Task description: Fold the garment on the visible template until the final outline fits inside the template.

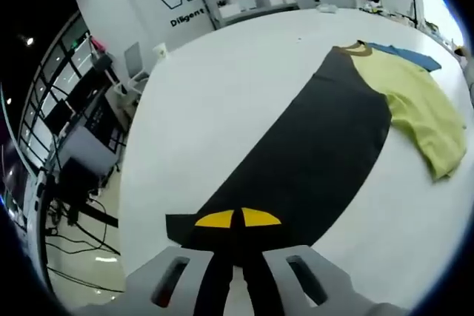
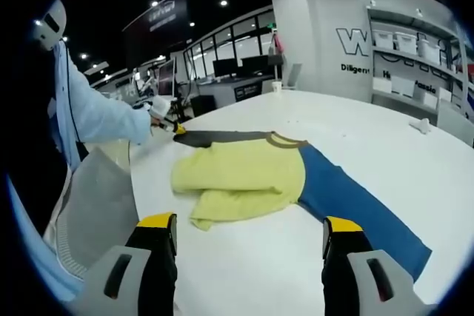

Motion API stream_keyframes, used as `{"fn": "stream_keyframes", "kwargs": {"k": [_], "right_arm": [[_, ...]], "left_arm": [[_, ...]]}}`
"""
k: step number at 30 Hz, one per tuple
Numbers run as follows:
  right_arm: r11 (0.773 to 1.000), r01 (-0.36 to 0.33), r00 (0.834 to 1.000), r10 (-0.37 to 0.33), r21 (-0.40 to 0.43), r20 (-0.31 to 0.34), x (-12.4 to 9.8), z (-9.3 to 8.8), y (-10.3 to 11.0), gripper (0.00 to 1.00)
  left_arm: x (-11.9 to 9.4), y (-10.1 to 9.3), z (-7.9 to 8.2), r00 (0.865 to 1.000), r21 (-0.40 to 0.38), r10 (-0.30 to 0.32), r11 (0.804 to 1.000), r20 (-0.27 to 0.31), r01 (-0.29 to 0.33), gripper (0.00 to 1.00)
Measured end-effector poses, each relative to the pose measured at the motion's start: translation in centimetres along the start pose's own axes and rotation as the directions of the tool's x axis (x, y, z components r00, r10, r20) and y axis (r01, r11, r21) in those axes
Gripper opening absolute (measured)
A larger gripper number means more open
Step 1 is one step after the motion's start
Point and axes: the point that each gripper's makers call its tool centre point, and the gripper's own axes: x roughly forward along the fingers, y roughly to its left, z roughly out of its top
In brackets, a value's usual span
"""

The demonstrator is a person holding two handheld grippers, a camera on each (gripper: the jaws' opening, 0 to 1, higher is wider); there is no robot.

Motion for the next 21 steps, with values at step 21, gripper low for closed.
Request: {"fn": "stream_keyframes", "kwargs": {"k": [21], "right_arm": [[0.999, -0.034, 0.999, 0.034, -0.007, 0.018, 0.9, 0.3, 0.2, 0.78]], "left_arm": [[-5.1, 4.0, -5.0, 0.981, -0.256, 0.194, 0.949, 0.005, -0.186, 0.0]]}}
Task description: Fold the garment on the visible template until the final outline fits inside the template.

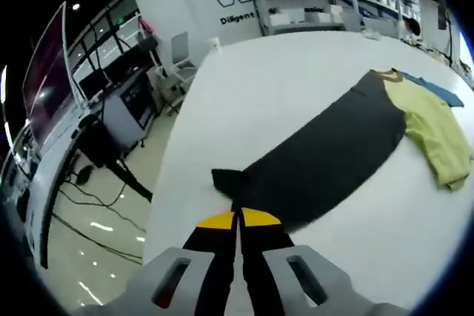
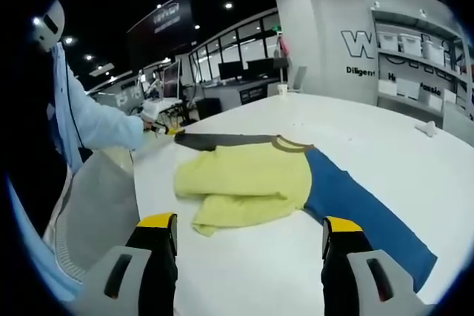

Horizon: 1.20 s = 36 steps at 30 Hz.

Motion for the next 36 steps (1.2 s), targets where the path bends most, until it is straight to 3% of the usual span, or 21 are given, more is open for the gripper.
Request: {"fn": "stream_keyframes", "kwargs": {"k": [12, 19, 28, 34, 36], "right_arm": [[1.0, -0.007, 1.0, 0.007, 0.003, 0.0, 0.4, 0.0, 0.2, 0.78], [1.0, 0.0, 1.0, 0.0, 0.01, 0.003, 0.4, -0.1, -0.1, 0.78], [1.0, -0.01, 1.0, 0.009, 0.013, 0.007, 0.6, -0.2, 0.2, 0.78], [1.0, -0.011, 1.0, 0.011, 0.01, 0.009, 0.6, -0.2, 0.3, 0.78], [1.0, -0.012, 1.0, 0.012, 0.011, 0.012, 0.6, -0.1, 0.3, 0.78]], "left_arm": [[0.0, -0.6, -2.0, 0.998, -0.015, -0.001, 1.0, -0.07, 0.0, 0.0], [-0.4, -0.5, -2.6, 0.997, -0.021, 0.001, 1.0, -0.078, -0.003, 0.0], [-1.1, -0.4, -2.2, 0.999, -0.026, 0.003, 1.0, -0.046, -0.004, 0.0], [-1.6, -0.6, -0.9, 1.0, -0.029, -0.013, 0.999, 0.002, 0.013, 0.0], [-1.8, -1.3, -0.1, 0.998, -0.04, -0.048, 0.998, 0.039, 0.05, 0.0]]}}
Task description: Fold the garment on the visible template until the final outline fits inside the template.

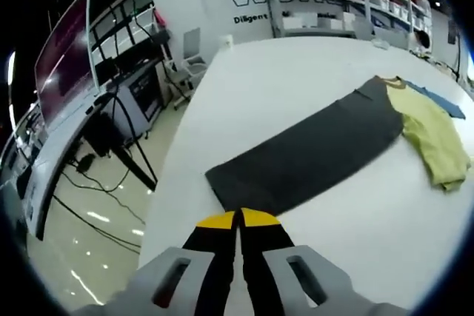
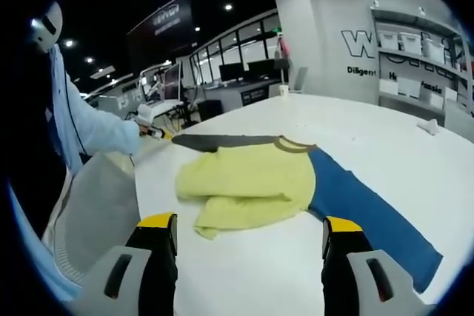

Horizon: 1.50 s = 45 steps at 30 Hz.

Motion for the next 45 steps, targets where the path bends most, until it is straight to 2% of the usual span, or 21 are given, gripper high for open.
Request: {"fn": "stream_keyframes", "kwargs": {"k": [6, 9, 11, 17, 19, 22, 24, 28, 30, 31, 36, 39, 42, 45], "right_arm": [[1.0, -0.007, 1.0, 0.007, 0.002, 0.003, 0.2, -0.2, 0.3, 0.78], [1.0, -0.01, 1.0, 0.01, 0.003, 0.008, 0.2, -0.2, 0.5, 0.78], [1.0, -0.012, 1.0, 0.012, 0.002, 0.011, 0.2, -0.1, 0.7, 0.78], [1.0, -0.014, 1.0, 0.014, 0.0, 0.014, 0.0, -0.1, 0.9, 0.79], [1.0, -0.014, 1.0, 0.014, 0.003, 0.015, -0.1, -0.2, 0.9, 0.79], [1.0, -0.017, 1.0, 0.017, 0.003, 0.015, -0.1, -0.3, 1.0, 0.79], [1.0, -0.017, 1.0, 0.017, 0.001, 0.017, -0.2, -0.3, 1.0, 0.8], [1.0, -0.017, 1.0, 0.017, 0.003, 0.019, -0.3, -0.4, 1.0, 0.8], [1.0, -0.017, 1.0, 0.017, 0.002, 0.017, -0.3, -0.4, 1.0, 0.8], [1.0, -0.017, 1.0, 0.017, 0.002, 0.017, -0.3, -0.5, 1.0, 0.8], [1.0, -0.017, 1.0, 0.017, 0.003, 0.017, -0.4, -0.5, 0.9, 0.8], [1.0, -0.017, 1.0, 0.017, 0.003, 0.016, -0.3, -0.5, 0.9, 0.8], [1.0, -0.017, 1.0, 0.017, 0.004, 0.019, -0.3, -0.6, 0.8, 0.8], [1.0, -0.018, 1.0, 0.018, 0.004, 0.02, -0.2, -0.6, 0.8, 0.8]], "left_arm": [[-0.5, -3.9, 1.4, 0.99, 0.058, -0.132, 0.99, 0.048, 0.129, 0.03], [-0.8, -4.8, 2.2, 0.989, 0.081, -0.13, 0.989, 0.074, 0.124, 0.08], [-1.0, -5.5, 2.7, 0.984, 0.061, -0.154, 0.987, 0.091, 0.149, 0.06], [-1.9, -7.8, 4.1, 0.965, 0.1, -0.222, 0.973, 0.139, 0.209, 0.09], [-2.2, -8.5, 4.3, 0.96, 0.106, -0.242, 0.968, 0.139, 0.229, 0.11], [-2.7, -9.9, 4.8, 0.936, 0.116, -0.311, 0.949, 0.167, 0.294, 0.14], [-3.1, -10.4, 4.8, 0.927, 0.12, -0.335, 0.941, 0.167, 0.318, 0.15], [-3.7, -11.5, 4.9, 0.902, 0.117, -0.391, 0.919, 0.184, 0.375, 0.2], [-4.2, -12.1, 5.0, 0.883, 0.122, -0.424, 0.905, 0.199, 0.407, 0.24], [-4.5, -12.7, 5.2, 0.865, 0.129, -0.455, 0.89, 0.211, 0.437, 0.25], [-5.5, -14.5, 5.2, 0.814, 0.127, -0.539, 0.842, 0.218, 0.524, 0.38], [-6.0, -15.1, 5.3, 0.793, 0.137, -0.568, 0.823, 0.22, 0.551, 0.43], [-6.7, -16.3, 5.4, 0.769, 0.178, -0.6, 0.8, 0.218, 0.573, 0.47], [-7.1, -17.3, 5.3, 0.756, 0.206, -0.623, 0.782, 0.203, 0.589, 0.5]]}}
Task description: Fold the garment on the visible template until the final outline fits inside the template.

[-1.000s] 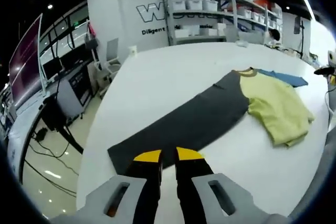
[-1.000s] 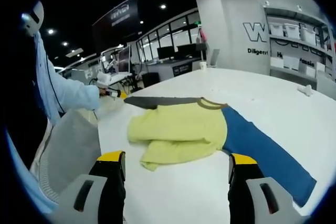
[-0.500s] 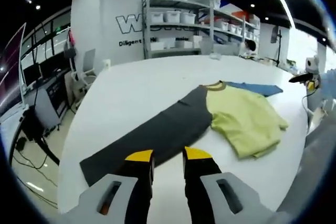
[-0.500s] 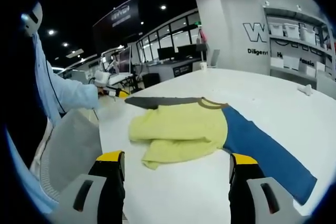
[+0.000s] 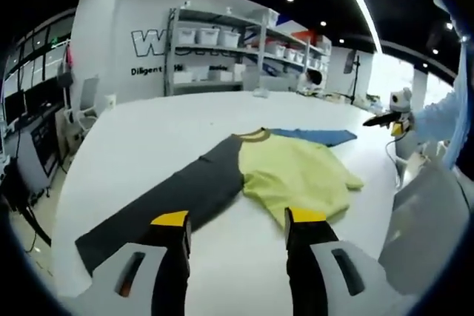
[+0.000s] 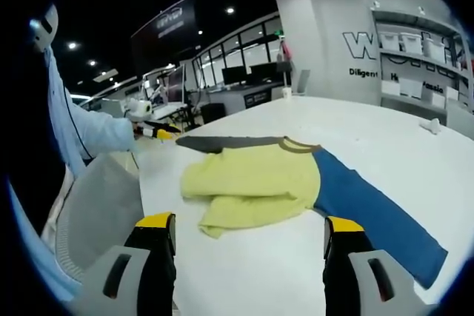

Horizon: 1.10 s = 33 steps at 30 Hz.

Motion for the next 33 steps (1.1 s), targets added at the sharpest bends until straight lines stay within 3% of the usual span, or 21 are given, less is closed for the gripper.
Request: {"fn": "stream_keyframes", "kwargs": {"k": [19, 33], "right_arm": [[1.0, -0.007, 1.0, 0.007, 0.002, 0.015, 0.2, 0.0, 0.6, 0.8], [1.0, -0.015, 1.0, 0.015, 0.008, 0.022, 0.3, -0.4, 1.5, 0.8]], "left_arm": [[0.7, -4.7, 0.5, 0.995, 0.04, -0.095, 0.995, 0.013, 0.094, 0.51], [1.7, -7.8, -0.7, 0.987, 0.085, -0.16, 0.983, -0.021, 0.161, 0.52]]}}
